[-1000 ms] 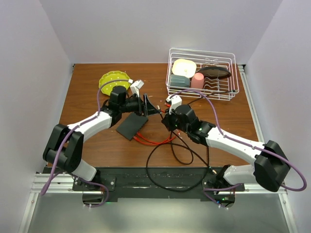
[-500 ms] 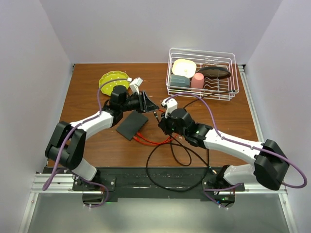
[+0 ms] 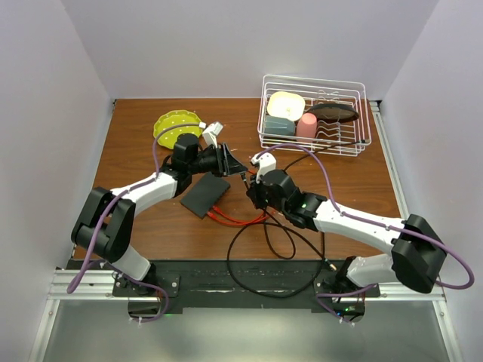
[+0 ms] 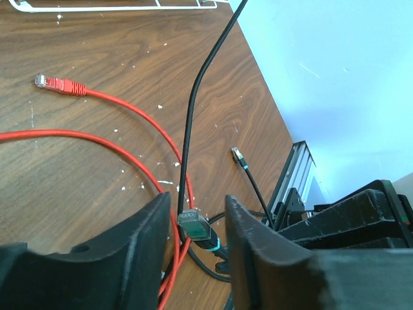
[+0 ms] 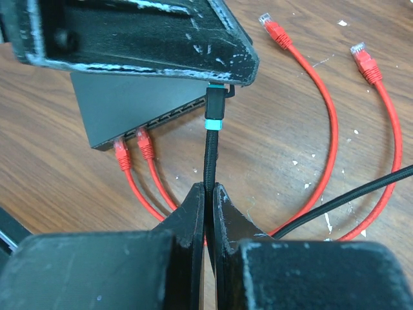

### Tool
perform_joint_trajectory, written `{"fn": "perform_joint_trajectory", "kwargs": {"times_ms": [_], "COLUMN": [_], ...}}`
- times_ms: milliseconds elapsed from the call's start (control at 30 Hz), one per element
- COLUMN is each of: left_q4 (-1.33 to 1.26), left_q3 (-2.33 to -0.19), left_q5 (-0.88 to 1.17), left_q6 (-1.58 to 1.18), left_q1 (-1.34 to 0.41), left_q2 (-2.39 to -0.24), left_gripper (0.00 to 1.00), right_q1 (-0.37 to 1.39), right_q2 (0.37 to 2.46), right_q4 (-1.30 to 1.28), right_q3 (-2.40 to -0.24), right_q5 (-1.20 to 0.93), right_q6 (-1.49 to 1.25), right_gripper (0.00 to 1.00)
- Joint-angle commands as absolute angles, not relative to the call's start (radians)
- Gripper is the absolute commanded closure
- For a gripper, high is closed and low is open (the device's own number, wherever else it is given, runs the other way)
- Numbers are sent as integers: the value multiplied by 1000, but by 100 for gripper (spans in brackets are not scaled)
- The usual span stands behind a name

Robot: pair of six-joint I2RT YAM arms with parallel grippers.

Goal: Insert the plug into the switch port

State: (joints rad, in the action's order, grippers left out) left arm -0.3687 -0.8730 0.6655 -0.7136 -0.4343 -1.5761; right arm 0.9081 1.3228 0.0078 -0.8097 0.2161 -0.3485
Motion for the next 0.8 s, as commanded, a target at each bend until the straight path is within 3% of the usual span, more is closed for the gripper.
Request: {"fn": "perform_joint_trajectory", "kwargs": {"times_ms": [0,33,67,100,200,300,333,367,467,600,767], "left_q4": [-377,-386,-385,-382,-382,-414,-410,-408,-449,-555,-658], "left_q3": [-897,-897,-903,-910,-904,-881,-884,-887,-849,-802,-741], "left_q5": [660,660,663,673,669,655,657,658,657,678,716], "left_q6": [-698,-701,-703,-700,-698,-696,-689,-672,-672,-681,-652], "left_q1": [-440,-440,-440,-440,-442,-440,-439,-439,-439,-434,-431], "left_q2": [-1575,-1578,-1580,-1583,-1569,-1545,-1536,-1529,-1491,-1438,-1373], "left_gripper": [74,81,96,100,100,100,100,100,100,100,100], "right_q1": [925,930,934,939,942,942,942,942,942,940,939], "right_q2": [1308,1310,1310,1312,1313,1315,1310,1305,1252,1157,1057], "right_q4": [49,49,52,55,66,63,60,58,75,153,202], "right_q3": [-853,-851,-850,-847,-844,-850,-850,-850,-833,-766,-735], "right_q5": [247,248,250,258,258,252,264,270,259,250,170], "right_q6": [-367,-365,-365,-365,-370,-367,-367,-371,-385,-380,-360], "right_gripper": [100,100,100,100,100,86,79,66,50,39,37]}}
